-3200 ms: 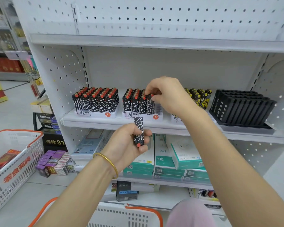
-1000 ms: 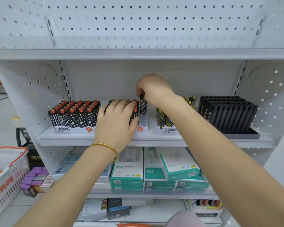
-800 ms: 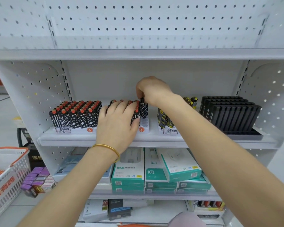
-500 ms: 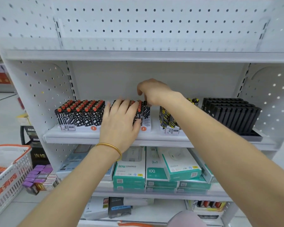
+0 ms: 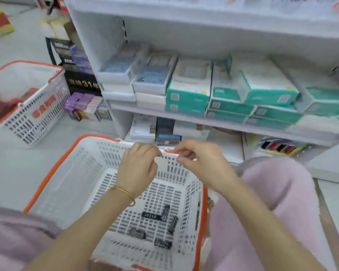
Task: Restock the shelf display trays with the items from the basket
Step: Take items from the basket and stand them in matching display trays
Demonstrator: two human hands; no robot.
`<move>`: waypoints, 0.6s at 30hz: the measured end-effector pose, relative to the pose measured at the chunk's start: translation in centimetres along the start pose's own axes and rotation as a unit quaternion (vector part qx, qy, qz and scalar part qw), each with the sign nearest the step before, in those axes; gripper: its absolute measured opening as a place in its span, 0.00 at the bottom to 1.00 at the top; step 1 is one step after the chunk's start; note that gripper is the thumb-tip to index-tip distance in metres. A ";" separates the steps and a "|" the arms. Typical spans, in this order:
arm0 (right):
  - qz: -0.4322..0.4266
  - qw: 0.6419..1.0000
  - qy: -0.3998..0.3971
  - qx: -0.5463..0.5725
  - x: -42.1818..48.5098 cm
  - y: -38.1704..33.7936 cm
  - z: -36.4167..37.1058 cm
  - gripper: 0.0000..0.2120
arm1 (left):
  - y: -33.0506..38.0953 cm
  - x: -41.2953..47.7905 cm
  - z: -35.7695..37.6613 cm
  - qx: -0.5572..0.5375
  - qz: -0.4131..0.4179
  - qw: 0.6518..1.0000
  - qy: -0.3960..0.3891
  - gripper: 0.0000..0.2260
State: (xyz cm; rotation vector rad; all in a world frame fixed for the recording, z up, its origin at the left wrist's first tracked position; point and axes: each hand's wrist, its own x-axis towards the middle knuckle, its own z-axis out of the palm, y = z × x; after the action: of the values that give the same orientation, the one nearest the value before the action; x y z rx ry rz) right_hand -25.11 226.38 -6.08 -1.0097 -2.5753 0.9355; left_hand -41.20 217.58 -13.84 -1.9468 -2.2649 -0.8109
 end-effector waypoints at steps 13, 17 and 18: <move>0.224 0.926 -0.303 0.005 0.1 11.0 17.9 0.19 | -8.0 -13.1 17.1 0.055 -0.167 0.842 -0.509 0.26; 0.202 0.926 -0.314 -0.063 0.8 11.9 22.0 0.22 | -7.4 -13.8 20.7 0.087 -0.100 0.857 -0.498 0.23; 0.188 0.923 -0.324 -0.092 0.7 12.2 22.9 0.22 | -7.3 -13.8 21.2 0.101 -0.085 0.858 -0.496 0.21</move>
State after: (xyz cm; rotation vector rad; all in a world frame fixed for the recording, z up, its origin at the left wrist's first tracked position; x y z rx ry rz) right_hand -28.60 222.66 -31.55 -1.4930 -3.1091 1.3258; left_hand -38.90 213.25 -39.70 -2.3836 -2.8321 0.6258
